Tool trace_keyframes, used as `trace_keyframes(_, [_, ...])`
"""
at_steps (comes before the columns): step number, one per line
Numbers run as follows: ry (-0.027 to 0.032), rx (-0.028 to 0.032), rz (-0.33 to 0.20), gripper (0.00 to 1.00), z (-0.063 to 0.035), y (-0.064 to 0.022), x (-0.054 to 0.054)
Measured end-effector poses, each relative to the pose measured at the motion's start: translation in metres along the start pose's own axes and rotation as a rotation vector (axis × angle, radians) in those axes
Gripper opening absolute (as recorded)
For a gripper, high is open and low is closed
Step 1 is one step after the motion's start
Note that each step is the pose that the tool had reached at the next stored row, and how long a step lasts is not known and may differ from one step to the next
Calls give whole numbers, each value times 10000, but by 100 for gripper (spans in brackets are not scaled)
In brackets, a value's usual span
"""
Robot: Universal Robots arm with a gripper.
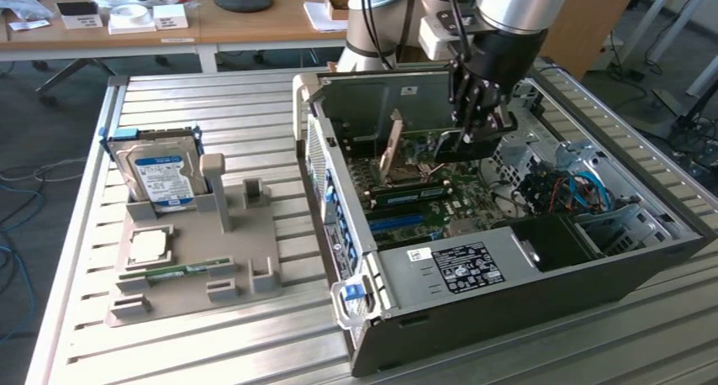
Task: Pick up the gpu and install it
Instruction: 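Insert the gpu into the slot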
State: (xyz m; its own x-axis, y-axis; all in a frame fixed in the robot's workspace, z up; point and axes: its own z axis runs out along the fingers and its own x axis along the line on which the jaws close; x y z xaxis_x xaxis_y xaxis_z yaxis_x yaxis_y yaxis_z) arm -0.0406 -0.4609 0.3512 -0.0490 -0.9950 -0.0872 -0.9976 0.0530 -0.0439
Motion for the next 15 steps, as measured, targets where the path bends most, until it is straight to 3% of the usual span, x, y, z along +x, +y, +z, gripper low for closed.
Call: trace_keyframes(15, [7,1,0,27,3,17,-1])
